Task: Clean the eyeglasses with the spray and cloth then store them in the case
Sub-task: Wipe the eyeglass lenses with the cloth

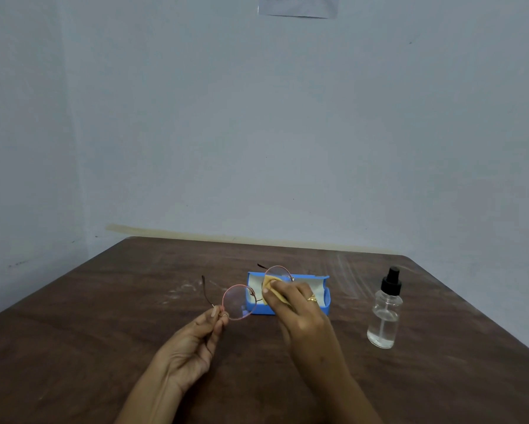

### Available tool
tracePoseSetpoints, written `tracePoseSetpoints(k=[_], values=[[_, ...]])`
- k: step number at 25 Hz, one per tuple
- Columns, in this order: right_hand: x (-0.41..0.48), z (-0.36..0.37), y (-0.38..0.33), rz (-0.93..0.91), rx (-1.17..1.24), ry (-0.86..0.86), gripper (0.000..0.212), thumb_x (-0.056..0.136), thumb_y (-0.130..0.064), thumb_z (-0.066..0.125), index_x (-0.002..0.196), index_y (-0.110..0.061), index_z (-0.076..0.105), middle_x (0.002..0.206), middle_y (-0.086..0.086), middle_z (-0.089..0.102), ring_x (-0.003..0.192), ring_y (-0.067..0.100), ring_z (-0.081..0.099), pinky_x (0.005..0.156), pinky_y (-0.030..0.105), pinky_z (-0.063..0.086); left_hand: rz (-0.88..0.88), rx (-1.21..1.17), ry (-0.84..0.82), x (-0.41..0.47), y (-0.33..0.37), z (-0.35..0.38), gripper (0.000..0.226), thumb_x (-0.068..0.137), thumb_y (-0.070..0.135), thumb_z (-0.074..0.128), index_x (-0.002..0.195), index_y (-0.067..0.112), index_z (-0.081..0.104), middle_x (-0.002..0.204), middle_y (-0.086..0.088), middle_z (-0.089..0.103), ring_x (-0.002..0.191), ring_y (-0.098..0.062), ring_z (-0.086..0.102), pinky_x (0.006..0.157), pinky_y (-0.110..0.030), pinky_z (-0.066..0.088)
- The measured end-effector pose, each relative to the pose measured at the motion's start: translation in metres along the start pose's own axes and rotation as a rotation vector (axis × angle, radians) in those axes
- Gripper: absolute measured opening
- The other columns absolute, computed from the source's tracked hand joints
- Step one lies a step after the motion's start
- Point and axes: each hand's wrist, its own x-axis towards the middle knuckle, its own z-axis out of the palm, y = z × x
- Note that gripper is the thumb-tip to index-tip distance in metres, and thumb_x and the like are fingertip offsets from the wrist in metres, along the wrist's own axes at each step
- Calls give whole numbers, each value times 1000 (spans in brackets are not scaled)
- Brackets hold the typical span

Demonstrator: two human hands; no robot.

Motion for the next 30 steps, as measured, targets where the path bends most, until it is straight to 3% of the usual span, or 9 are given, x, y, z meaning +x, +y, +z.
tracePoseSetpoints(k=[3, 6, 8, 11, 13, 18, 24, 26, 30], values=[[-1, -1, 4, 16, 6, -2, 30, 75, 0, 60, 104, -5, 68, 104, 6, 69, 99, 15, 50, 68, 29, 57, -13, -23, 11, 1, 1, 0, 14, 55, -6, 56, 47, -2, 67, 45, -9, 64, 37, -12, 61, 34, -15, 47], [-2, -3, 6, 35, 4, -4, 40, 66, 5, 73, 104, -5, 67, 104, 8, 69, 100, 16, 52, 71, 29, 58, -5, -32, 11, 1, 1, -1, 11, 47, -10, 63, 55, -3, 67, 46, -9, 65, 37, -12, 61, 34, -15, 47], [-1, -3, 8, 58, -21, 29, 32, 72, 0, 65, 103, -5, 67, 104, 8, 69, 99, 17, 57, 75, 25, 55, 4, -2, -4, 1, 1, -2, 15, 51, -9, 64, 65, -3, 65, 46, -8, 65, 37, -11, 61, 34, -15, 47], [-1, -4, 10, 130, -29, 88, 31, 82, -9, 46, 103, -2, 68, 104, 11, 69, 102, 15, 51, 86, 25, 43, 11, 63, -33, -1, 0, -1, 7, 53, -6, 66, 57, -1, 68, 46, -6, 64, 37, -10, 61, 35, -14, 48], [1, -6, 11, 147, -41, 124, 34, 83, -11, 42, 102, -1, 68, 103, 12, 69, 102, 14, 47, 89, 26, 40, 13, 96, -55, -3, -1, 1, 11, 70, -4, 57, 65, -1, 66, 46, -5, 63, 38, -8, 60, 36, -14, 48], [1, -8, 9, 123, -48, 135, 36, 89, -16, 39, 106, -1, 67, 105, 13, 68, 103, 15, 47, 88, 25, 40, 19, 131, -76, -5, -2, 3, 23, 88, -5, 41, 75, -1, 59, 44, -4, 62, 38, -8, 60, 38, -13, 49], [4, -8, 4, 24, -20, 142, 38, 97, -14, 32, 108, 1, 65, 109, 13, 67, 106, 17, 49, 91, 24, 43, 19, 158, -83, -3, -5, 2, 23, 88, -5, 41, 73, -1, 58, 43, -5, 61, 37, -9, 60, 38, -13, 49], [4, -7, 2, -9, -1, 135, 32, 93, -9, 38, 107, 1, 65, 109, 12, 67, 105, 17, 50, 93, 23, 42, 10, 138, -94, -2, -4, 2, 18, 85, -5, 44, 74, 0, 58, 44, -5, 60, 37, -9, 60, 37, -13, 49], [2, -5, 1, -48, 4, 94, 27, 86, -6, 47, 104, -1, 67, 106, 10, 68, 101, 18, 52, 79, 28, 51, 2, 118, -111, -2, -2, 1, 11, 71, -4, 51, 69, 0, 61, 46, -5, 60, 38, -9, 60, 38, -13, 49]])
